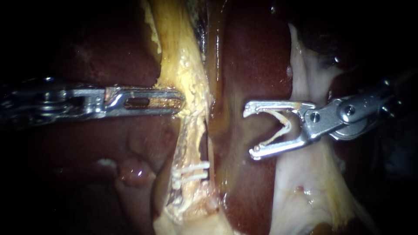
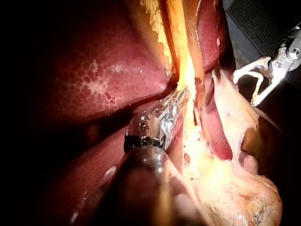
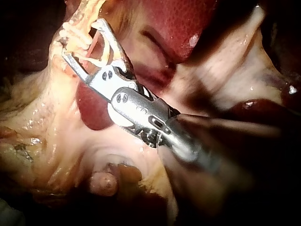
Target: Clipping third clip left tube
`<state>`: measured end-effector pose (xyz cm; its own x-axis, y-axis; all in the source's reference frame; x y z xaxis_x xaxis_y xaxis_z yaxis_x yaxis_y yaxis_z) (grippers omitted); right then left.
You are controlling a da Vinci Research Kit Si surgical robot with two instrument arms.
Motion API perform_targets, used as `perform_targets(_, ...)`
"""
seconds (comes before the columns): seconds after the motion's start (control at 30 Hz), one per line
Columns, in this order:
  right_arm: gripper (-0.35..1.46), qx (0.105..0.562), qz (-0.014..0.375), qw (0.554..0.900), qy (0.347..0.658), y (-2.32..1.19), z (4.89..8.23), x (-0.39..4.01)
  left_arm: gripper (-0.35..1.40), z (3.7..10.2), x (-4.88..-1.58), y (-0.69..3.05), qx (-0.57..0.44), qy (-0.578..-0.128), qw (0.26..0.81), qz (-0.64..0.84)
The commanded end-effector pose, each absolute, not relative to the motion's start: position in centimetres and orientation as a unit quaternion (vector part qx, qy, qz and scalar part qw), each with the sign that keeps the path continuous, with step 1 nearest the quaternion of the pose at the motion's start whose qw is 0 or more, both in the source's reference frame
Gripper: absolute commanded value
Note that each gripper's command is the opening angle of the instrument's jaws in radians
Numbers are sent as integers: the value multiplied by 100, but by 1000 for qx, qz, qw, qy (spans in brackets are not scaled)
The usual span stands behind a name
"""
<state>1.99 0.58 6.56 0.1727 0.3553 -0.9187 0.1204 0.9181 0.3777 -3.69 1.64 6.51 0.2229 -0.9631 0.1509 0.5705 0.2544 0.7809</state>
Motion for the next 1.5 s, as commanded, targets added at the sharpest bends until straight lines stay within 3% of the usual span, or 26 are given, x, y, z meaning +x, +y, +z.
perform_targets(0.03,60,186,79,743,638,58,656,198,-35,650,-369,164,301,-326,722,-531)
perform_targets(0.2,60,191,81,742,638,55,659,201,-35,640,-357,176,298,-325,722,-534)
perform_targets(0.4,60,211,90,737,636,41,672,216,-35,602,-303,218,277,-337,711,-552)
perform_targets(0.57,60,225,96,734,634,30,681,230,-35,566,-274,228,273,-349,700,-561)
perform_targets(0.77,60,247,114,722,637,25,689,244,-35,529,-275,225,267,-361,699,-556)
perform_targets(1.03,60,302,160,699,628,20,701,272,-35,528,-271,223,267,-361,699,-556)
perform_targets(1.23,59,344,194,688,610,10,724,302,-35,526,-271,221,266,-361,699,-557)
perform_targets(1.5,58,363,206,683,600,7,757,333,-35,519,-272,216,262,-361,700,-557)
